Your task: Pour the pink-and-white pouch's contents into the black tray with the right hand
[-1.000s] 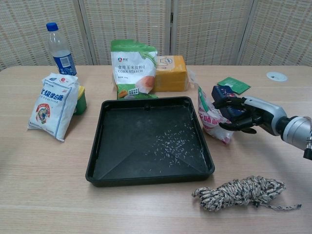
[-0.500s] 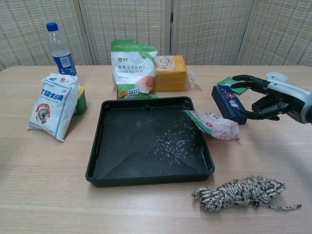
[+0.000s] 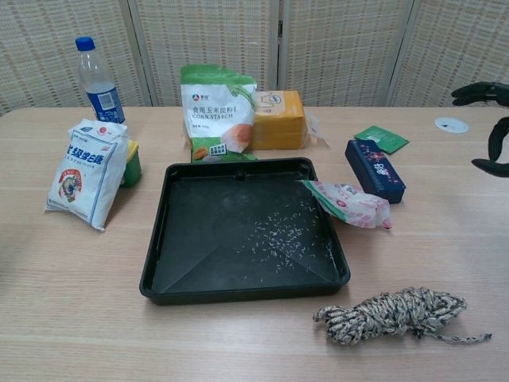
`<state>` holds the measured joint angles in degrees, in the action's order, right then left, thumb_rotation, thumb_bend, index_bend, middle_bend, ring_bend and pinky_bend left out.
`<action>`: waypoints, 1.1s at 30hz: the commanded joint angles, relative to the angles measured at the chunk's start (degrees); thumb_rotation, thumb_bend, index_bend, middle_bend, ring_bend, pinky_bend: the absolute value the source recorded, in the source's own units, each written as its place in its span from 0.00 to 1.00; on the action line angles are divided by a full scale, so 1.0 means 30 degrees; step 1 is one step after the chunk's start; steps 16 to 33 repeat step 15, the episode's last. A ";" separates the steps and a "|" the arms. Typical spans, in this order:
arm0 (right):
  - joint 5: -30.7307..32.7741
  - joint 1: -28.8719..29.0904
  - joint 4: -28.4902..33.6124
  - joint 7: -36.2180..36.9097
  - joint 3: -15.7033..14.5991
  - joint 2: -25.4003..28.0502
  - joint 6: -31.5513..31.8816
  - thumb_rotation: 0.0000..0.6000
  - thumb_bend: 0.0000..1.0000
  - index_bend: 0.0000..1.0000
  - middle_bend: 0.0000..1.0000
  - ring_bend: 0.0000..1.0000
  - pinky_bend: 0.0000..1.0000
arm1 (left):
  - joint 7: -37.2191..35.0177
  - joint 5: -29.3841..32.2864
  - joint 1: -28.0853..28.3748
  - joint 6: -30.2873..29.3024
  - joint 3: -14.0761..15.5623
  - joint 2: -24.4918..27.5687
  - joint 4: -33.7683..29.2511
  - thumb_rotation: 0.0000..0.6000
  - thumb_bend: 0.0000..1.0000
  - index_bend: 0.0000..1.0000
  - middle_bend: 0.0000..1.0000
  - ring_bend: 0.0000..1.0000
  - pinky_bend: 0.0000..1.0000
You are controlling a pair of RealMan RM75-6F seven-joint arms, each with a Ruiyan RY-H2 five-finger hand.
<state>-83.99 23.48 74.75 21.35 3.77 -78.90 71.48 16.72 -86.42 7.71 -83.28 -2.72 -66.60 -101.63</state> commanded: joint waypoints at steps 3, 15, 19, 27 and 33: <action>0.0715 -0.2326 0.3767 -0.3931 -0.0808 0.3695 0.1688 1.00 0.37 0.09 0.08 0.06 0.10 | -0.0079 0.0137 0.0043 -0.0126 -0.0154 -0.0241 0.0180 1.00 0.31 0.08 0.15 0.11 0.04; 0.0665 -0.5107 0.4724 -0.4024 -0.1164 0.4873 0.4653 1.00 0.37 0.05 0.04 0.02 0.02 | 0.0134 0.0463 -0.0389 -0.0896 -0.0199 -0.0580 0.0105 1.00 0.31 0.09 0.15 0.11 0.02; 0.0665 -0.5107 0.4724 -0.4024 -0.1164 0.4873 0.4653 1.00 0.37 0.05 0.04 0.02 0.02 | 0.0134 0.0463 -0.0389 -0.0896 -0.0199 -0.0580 0.0105 1.00 0.31 0.09 0.15 0.11 0.02; 0.0665 -0.5107 0.4724 -0.4024 -0.1164 0.4873 0.4653 1.00 0.37 0.05 0.04 0.02 0.02 | 0.0134 0.0463 -0.0389 -0.0896 -0.0199 -0.0580 0.0105 1.00 0.31 0.09 0.15 0.11 0.02; 0.0665 -0.5107 0.4724 -0.4024 -0.1164 0.4873 0.4653 1.00 0.37 0.05 0.04 0.02 0.02 | 0.0134 0.0463 -0.0389 -0.0896 -0.0199 -0.0580 0.0105 1.00 0.31 0.09 0.15 0.11 0.02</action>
